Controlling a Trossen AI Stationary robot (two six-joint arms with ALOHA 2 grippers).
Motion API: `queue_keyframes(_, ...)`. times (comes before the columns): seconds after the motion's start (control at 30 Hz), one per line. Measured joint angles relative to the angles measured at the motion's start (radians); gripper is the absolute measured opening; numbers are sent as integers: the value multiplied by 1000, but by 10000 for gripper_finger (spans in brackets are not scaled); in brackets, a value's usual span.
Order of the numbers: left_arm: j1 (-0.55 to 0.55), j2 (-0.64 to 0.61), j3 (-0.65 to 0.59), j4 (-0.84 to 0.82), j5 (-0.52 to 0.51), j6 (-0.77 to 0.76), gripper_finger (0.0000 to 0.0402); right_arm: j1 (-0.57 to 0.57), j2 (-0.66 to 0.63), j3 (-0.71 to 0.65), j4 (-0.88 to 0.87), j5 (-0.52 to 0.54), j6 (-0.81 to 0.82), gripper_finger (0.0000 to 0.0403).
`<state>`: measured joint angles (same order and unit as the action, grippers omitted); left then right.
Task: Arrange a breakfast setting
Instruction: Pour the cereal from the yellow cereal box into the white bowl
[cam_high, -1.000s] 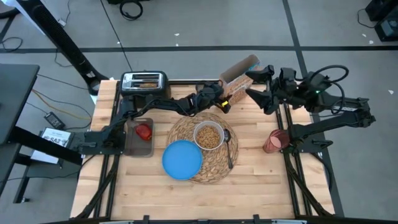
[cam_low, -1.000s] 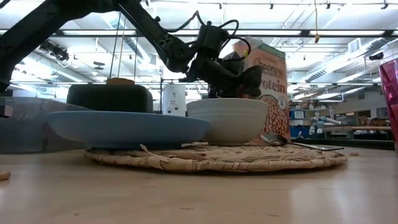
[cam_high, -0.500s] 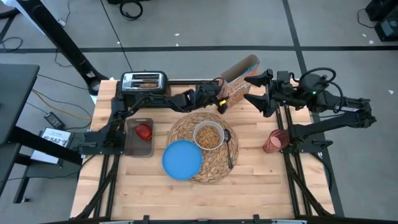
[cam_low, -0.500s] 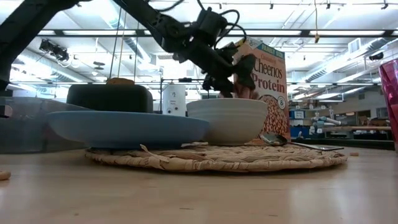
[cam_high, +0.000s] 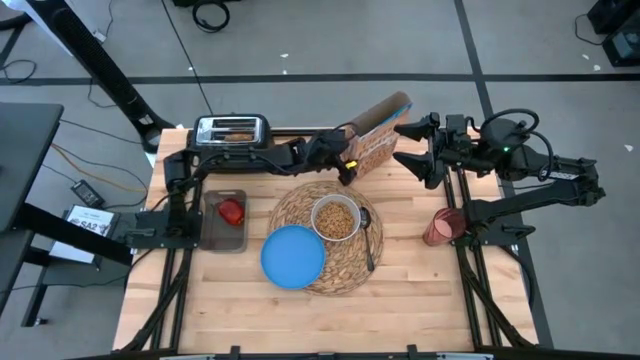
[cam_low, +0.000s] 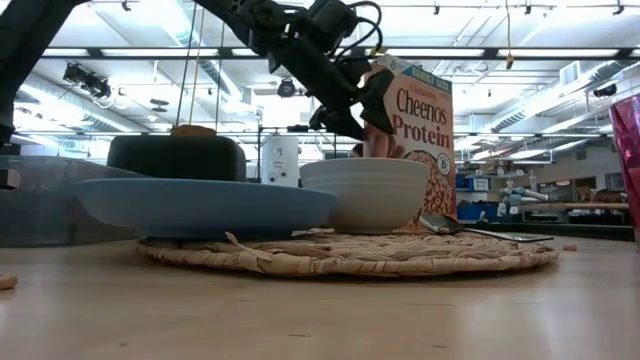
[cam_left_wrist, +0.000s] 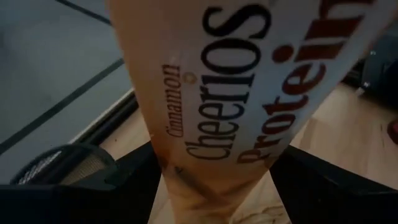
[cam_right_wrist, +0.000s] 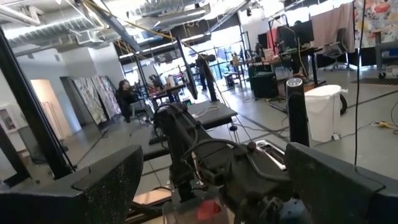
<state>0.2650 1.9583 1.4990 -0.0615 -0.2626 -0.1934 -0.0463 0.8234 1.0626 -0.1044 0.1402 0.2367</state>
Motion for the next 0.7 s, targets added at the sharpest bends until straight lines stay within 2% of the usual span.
queue_keyframes(0.43,48,106,0,267,-2,-23,289,0,1,0,-4,-2,8,391)
queue_keyframes(0.57,53,111,0,280,0,-23,289,0,0,0,-14,-2,9,391)
queue_keyframes(0.7,58,96,0,248,54,-22,289,0,1,0,-45,-2,9,391)
